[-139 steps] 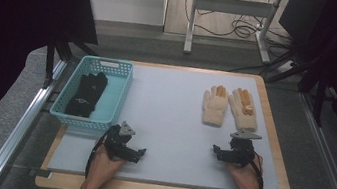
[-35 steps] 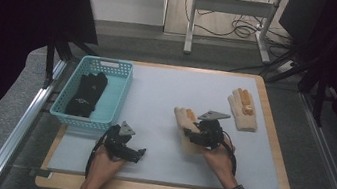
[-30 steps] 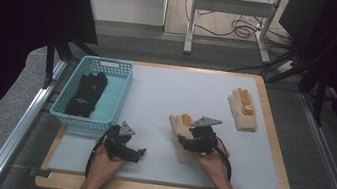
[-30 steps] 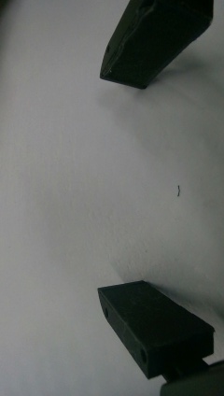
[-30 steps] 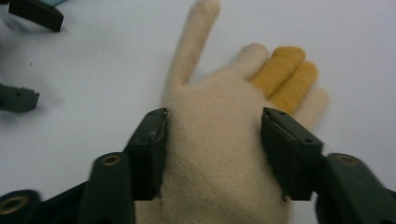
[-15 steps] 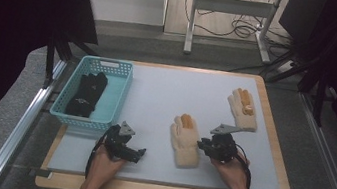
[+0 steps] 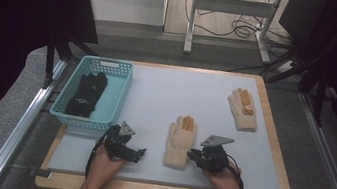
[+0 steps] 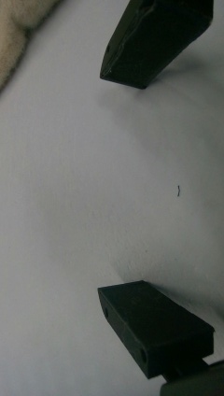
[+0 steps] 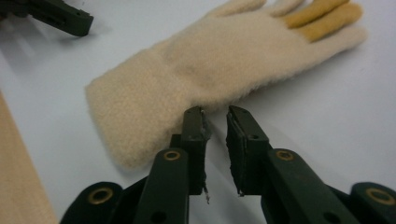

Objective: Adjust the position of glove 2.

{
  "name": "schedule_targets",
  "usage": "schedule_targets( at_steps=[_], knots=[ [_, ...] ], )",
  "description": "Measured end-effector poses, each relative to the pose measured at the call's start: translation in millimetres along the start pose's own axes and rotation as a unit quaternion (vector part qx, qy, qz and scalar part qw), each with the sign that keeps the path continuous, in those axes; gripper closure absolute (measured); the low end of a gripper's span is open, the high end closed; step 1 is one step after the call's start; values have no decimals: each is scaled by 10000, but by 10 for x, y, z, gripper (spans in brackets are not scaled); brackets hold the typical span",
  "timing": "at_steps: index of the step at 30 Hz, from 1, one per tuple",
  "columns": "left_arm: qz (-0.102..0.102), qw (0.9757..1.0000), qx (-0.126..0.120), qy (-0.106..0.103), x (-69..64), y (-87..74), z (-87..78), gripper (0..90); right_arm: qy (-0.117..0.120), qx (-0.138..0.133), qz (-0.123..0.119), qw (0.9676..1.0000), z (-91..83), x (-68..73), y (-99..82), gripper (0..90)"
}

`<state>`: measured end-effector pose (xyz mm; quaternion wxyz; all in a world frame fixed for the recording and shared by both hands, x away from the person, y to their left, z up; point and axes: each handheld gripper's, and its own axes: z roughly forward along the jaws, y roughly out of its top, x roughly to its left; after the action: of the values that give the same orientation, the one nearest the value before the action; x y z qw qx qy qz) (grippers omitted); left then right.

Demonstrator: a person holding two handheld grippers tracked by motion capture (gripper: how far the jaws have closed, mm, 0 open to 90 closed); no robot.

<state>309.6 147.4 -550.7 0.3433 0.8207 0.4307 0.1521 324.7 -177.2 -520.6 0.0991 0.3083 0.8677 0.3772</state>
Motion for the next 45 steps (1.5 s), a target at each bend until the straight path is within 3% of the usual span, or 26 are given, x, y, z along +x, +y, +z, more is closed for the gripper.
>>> schedule_targets(
  at_steps=[4, 10, 18, 23, 29, 35, 38, 41, 45],
  knots=[
    [2, 10000, 3, 0, 0, 0, -1, 12, -244, -77, 97, 9996, -52, -128, 16, 717],
    [-1, 10000, 3, 0, 0, 0, 0, 12, -847, -216, 569, 9945, -262, -612, -68, 712],
    [8, 10000, 14, -1, 2, 1, -1, 12, -1456, -373, 1098, 9825, -591, -1213, -153, 821],
    [9, 10000, 14, -1, 3, 1, -1, 12, -1816, -413, 1381, 9727, -717, -1566, -152, 880],
    [12, 10000, 18, -5, 4, 1, -1, 12, -2281, -338, 1561, 9605, -701, -1898, -145, 882],
    [7, 10000, 9, -6, 3, 1, 0, 12, -2509, -179, 1725, 9524, -621, -2124, -164, 878],
    [4, 10000, 9, -6, 3, 1, 0, 12, -2502, -98, 1787, 9515, -577, -2173, -191, 873],
    [12, 10000, 17, -5, 4, 1, -1, 12, -2394, -92, 1825, 9536, -542, -2152, -208, 873],
    [8, 10000, 17, -4, 3, 1, 0, 13, -1938, -177, 1683, 9663, -467, -1993, -180, 861]
  ],
)
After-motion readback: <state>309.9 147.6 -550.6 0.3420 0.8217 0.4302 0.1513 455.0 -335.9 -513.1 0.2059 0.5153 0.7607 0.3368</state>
